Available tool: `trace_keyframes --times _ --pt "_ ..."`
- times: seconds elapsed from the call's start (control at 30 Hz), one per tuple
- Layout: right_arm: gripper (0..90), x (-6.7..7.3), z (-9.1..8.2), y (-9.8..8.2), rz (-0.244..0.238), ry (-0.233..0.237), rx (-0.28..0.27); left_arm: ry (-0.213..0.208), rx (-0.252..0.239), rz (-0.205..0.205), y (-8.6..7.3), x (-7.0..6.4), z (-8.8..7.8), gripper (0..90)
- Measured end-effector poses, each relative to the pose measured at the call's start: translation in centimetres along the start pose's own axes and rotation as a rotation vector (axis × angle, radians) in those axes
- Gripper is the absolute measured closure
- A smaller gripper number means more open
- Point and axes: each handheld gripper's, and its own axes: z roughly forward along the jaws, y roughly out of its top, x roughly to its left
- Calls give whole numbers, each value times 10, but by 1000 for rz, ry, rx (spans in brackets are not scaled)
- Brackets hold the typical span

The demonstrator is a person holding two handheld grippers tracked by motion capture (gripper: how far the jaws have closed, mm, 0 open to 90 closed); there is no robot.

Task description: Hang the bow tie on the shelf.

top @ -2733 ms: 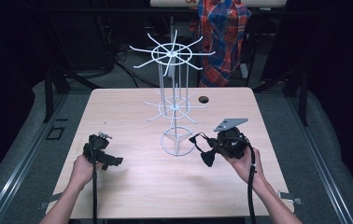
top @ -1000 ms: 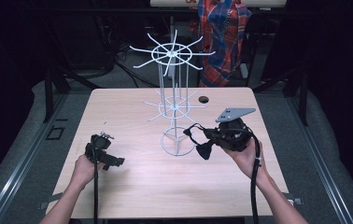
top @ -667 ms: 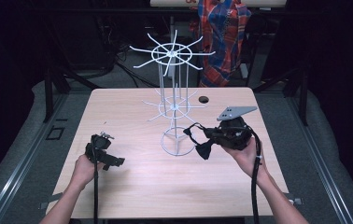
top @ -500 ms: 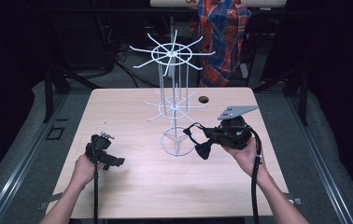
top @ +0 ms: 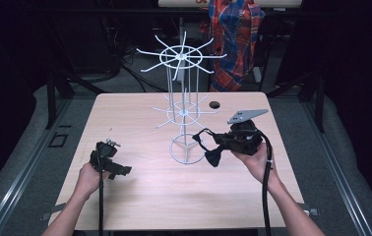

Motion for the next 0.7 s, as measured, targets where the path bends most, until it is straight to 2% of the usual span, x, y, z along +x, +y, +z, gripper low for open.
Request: trace_keyframes --times 0.27,0.7 --pt "867 -2 7 1 5 -10 16 0 -1 1 0 0 0 1" --pt "866 -4 19 4 22 -13 9 -1 0 1 0 0 0 1"
